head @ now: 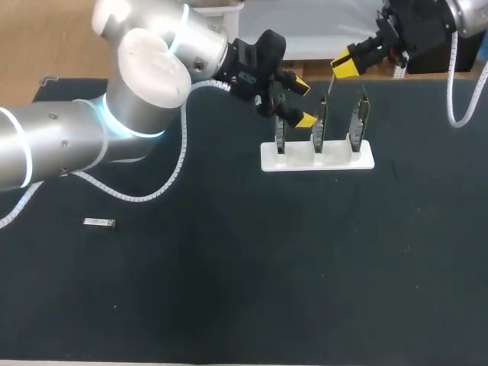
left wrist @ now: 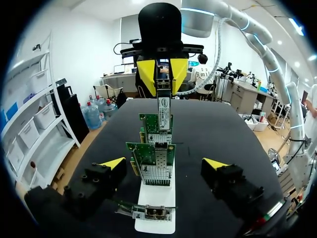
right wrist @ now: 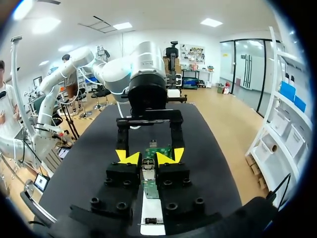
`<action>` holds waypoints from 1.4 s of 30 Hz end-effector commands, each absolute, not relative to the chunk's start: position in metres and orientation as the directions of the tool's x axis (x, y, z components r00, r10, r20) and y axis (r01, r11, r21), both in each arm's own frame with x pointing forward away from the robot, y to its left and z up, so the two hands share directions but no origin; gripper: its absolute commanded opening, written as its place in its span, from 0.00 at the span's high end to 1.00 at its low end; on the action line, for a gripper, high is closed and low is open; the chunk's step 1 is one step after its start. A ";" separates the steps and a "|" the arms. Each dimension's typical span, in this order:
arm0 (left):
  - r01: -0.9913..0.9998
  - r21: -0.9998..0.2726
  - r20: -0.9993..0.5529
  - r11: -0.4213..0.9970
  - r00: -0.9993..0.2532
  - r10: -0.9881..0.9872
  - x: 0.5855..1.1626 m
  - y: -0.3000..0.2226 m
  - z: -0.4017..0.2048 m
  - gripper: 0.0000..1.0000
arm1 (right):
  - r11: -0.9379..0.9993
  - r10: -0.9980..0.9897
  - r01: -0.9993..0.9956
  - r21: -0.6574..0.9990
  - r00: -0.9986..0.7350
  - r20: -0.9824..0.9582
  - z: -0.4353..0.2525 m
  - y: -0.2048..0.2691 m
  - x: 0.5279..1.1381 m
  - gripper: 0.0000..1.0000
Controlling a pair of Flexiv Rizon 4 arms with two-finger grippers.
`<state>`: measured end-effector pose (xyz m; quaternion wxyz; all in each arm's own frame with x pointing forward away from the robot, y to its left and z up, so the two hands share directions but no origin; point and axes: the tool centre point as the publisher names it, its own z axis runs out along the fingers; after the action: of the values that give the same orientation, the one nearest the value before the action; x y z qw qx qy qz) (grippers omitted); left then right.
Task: Pick up the optical module with the left hand, and insert it into the network port with the right hand.
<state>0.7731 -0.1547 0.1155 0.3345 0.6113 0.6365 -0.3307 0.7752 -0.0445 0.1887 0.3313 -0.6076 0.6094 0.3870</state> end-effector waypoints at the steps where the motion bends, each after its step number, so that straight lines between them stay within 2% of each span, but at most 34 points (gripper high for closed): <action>1: 0.999 -0.016 -0.827 0.030 -0.030 0.561 0.776 -0.156 0.116 0.00 | -0.046 -0.492 -0.997 0.063 -0.032 -0.870 0.190 -0.040 0.776 1.00; 42: 0.999 -0.016 -0.827 0.030 -0.030 0.561 0.776 -0.156 0.116 0.00 | -0.081 -0.589 -0.995 0.061 -0.002 -0.808 0.173 -0.028 0.775 1.00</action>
<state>0.7738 -0.1549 0.1150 0.3346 0.6116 0.6359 -0.3312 0.7750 -0.0307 0.1738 0.2902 -0.6441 0.6123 0.3549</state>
